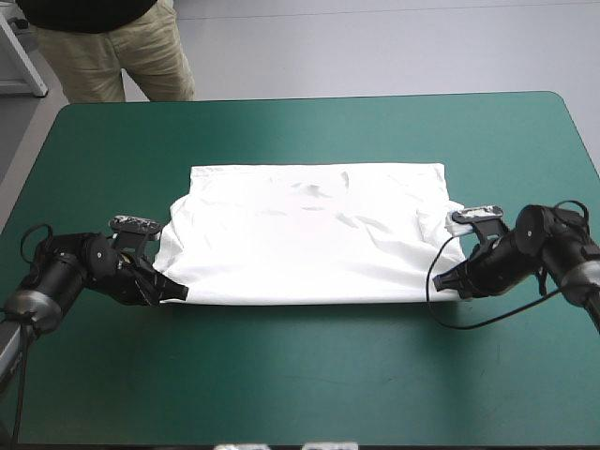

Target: Fold the cloth

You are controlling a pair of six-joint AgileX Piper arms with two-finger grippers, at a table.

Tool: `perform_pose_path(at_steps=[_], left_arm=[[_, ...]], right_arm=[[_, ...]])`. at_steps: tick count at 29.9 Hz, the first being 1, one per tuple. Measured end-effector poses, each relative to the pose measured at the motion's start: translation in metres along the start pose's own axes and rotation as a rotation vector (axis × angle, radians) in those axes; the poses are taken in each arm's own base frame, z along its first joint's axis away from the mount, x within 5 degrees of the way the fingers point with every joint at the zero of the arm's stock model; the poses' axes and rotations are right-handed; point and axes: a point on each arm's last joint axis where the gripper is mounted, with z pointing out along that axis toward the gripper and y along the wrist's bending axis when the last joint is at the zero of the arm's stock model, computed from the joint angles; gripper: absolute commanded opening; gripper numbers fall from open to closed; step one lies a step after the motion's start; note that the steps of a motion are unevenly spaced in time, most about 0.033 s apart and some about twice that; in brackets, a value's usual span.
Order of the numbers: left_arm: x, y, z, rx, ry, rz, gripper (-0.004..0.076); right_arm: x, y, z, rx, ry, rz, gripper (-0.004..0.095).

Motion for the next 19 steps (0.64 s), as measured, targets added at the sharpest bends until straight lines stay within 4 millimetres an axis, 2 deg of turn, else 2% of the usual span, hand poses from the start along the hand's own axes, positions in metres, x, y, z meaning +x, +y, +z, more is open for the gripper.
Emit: perform_pose_path(at_steps=[8, 15, 17, 19], left_arm=[[0.029, -0.007, -0.014, -0.002, -0.055, -0.001, -0.0009], [0.037, -0.010, -0.010, 0.024, -0.038, -0.021, -0.0009], [0.038, -0.010, -0.010, 0.026, -0.033, -0.022, -0.0008], [0.038, -0.010, -0.010, 0.026, -0.033, -0.022, 0.0006]], right_arm=[[0.034, 0.006, -0.003, 0.021, -0.033, 0.028, -0.0017], [0.042, 0.006, 0.005, 0.019, -0.015, 0.036, -0.0002], [0.043, 0.005, 0.005, 0.020, -0.018, 0.036, 0.0046], [0.042, 0.005, 0.005, 0.022, -0.023, 0.036, 0.0135]])
